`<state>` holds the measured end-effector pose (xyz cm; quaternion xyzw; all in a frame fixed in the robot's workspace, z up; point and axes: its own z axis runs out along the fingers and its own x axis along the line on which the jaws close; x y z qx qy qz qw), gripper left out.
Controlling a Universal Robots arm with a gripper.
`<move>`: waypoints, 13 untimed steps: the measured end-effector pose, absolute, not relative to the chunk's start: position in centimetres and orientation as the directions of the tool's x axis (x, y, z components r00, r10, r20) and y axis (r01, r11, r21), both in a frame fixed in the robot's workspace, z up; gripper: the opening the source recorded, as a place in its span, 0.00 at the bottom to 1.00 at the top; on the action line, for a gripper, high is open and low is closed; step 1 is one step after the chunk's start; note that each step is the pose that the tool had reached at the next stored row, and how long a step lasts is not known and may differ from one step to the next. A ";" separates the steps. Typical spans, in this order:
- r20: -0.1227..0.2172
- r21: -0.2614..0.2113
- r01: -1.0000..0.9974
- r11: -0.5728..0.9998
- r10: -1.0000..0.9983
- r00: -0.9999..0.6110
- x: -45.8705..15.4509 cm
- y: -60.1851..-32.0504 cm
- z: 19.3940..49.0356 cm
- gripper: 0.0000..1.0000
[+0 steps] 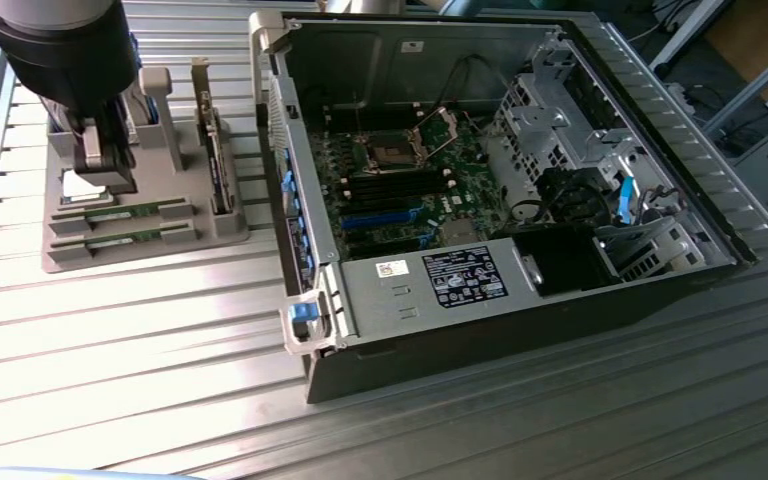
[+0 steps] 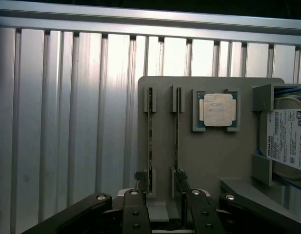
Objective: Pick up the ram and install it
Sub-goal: 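Pick up the ram and move it above insertion slot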
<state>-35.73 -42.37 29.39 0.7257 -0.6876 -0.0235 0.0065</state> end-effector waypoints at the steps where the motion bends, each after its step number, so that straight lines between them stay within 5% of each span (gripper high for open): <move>1: -0.025 0.042 -0.998 -0.054 -0.998 0.053 -35.7 -42.4 29.3 0.36; 13: -0.025 0.042 -0.998 -0.054 -0.998 0.053 -35.7 -42.4 28.7 0.36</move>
